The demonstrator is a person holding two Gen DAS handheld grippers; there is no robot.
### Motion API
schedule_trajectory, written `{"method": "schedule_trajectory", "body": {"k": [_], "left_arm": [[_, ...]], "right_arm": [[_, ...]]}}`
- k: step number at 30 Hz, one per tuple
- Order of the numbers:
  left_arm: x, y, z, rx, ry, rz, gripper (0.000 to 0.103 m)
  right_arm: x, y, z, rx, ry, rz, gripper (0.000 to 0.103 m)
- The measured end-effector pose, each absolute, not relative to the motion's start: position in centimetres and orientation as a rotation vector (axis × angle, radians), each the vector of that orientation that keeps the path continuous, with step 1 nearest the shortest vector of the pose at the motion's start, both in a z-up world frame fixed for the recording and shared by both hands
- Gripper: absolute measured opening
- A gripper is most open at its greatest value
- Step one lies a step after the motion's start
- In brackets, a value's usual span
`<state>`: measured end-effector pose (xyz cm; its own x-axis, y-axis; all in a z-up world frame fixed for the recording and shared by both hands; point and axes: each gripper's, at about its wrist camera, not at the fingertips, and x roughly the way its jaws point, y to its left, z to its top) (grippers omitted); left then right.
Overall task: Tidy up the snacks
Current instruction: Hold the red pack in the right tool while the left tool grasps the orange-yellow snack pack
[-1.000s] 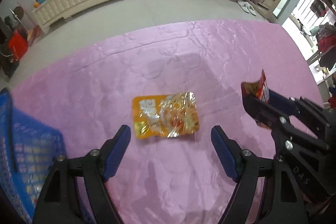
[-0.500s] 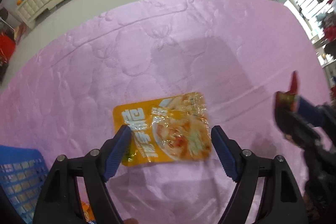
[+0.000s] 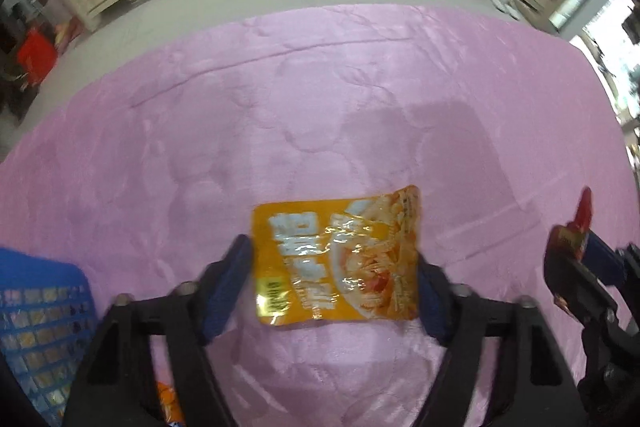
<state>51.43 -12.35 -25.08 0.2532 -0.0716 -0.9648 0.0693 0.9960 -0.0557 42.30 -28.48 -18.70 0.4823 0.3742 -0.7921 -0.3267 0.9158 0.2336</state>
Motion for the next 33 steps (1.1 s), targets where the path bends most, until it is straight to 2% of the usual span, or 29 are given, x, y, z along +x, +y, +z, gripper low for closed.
{"method": "schedule_trajectory", "body": {"k": [4,6,8,12,16,18,19,22,25,26,33], "left_arm": [[51.5,-10.4,-24.6,-0.079,1.322,-0.103,0.050],[51.5,-9.2,-24.5,-0.122,1.327,-0.109,0.048],[51.0,-7.6,-24.1,-0.123,1.321,-0.093,0.040],[50.8,-6.3,-23.9,-0.165,1.313,-0.093,0.034],[49.7,-6.4,-23.8,-0.149,1.324,-0.103,0.035],[49.0,-6.9,-23.8,-0.136,1.321,-0.113,0.047],[48.7,-7.7,-23.8,-0.122,1.319,-0.127,0.058],[47.8,-10.3,-24.1,0.082,1.300,-0.109,0.062],[48.0,-10.0,-24.0,0.037,1.318,-0.091,0.061],[48.0,-10.0,-24.0,0.045,1.322,-0.095,0.055],[47.5,-10.5,-23.8,0.040,1.309,-0.093,0.052]], "right_arm": [[42.2,-28.4,-18.7,0.054,0.975,0.431,0.034],[42.2,-28.4,-18.7,0.051,0.971,0.435,0.034],[42.1,-28.4,-18.7,0.049,0.968,0.437,0.034],[41.9,-28.3,-18.8,0.045,0.968,0.442,0.034],[41.7,-28.2,-18.7,0.040,0.960,0.450,0.034],[41.7,-28.2,-18.8,0.038,0.960,0.453,0.034],[41.7,-28.3,-18.8,0.036,0.956,0.447,0.034],[41.7,-28.2,-18.9,0.026,0.955,0.447,0.034],[41.6,-28.2,-18.9,0.023,0.950,0.447,0.034],[41.6,-28.2,-18.9,0.026,0.949,0.447,0.034],[41.4,-28.5,-18.7,0.036,0.945,0.450,0.034]]}}
